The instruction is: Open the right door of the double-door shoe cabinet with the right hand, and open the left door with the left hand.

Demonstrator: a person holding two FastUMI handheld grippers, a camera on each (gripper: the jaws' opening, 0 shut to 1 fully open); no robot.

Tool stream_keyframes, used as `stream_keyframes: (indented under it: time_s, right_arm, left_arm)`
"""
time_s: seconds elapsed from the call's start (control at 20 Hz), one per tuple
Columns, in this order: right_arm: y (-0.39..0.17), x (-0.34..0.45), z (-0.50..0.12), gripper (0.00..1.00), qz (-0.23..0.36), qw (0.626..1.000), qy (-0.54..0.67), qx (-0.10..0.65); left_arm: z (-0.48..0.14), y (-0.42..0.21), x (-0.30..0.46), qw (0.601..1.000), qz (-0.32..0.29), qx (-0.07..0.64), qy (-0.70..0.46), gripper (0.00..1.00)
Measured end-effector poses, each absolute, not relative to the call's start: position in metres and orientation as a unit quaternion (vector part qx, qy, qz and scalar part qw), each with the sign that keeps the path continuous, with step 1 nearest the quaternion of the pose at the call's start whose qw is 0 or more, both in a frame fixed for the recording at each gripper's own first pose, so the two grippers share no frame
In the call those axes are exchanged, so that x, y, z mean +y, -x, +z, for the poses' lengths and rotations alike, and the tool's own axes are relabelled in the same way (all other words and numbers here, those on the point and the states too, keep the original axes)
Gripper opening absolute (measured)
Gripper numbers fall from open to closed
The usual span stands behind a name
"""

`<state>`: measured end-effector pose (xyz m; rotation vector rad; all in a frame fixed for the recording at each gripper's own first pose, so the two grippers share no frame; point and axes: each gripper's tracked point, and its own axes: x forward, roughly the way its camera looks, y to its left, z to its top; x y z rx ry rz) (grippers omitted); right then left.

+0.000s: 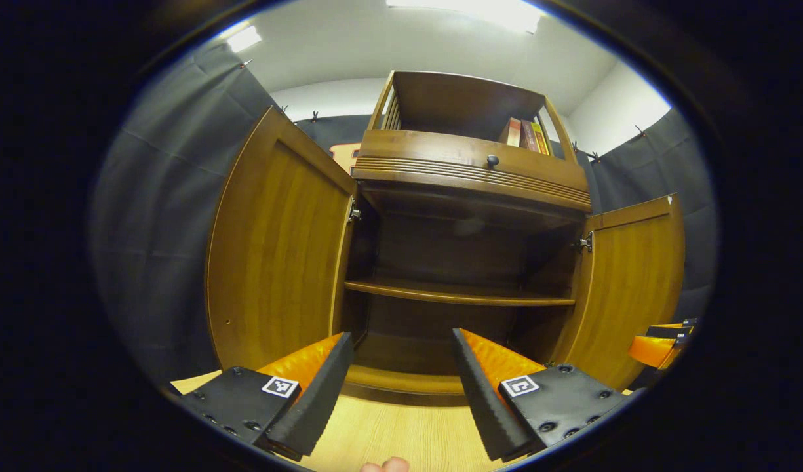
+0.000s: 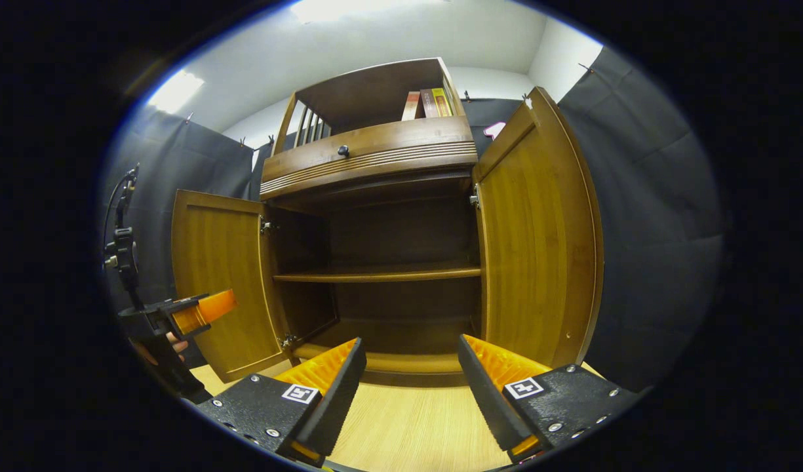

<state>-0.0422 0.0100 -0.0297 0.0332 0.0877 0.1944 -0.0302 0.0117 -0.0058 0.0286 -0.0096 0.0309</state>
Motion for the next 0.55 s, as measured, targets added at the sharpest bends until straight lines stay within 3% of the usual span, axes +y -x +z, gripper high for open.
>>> stream_keyframes:
  time_s: [0.55]
  right_arm:
    - [0.042,0.003,-0.03,0.99,0.085,0.995,-0.022,0.047]
  left_arm:
    - [0.005,0.021,0.024,0.998,0.022,-0.023,-0.05,0.95]
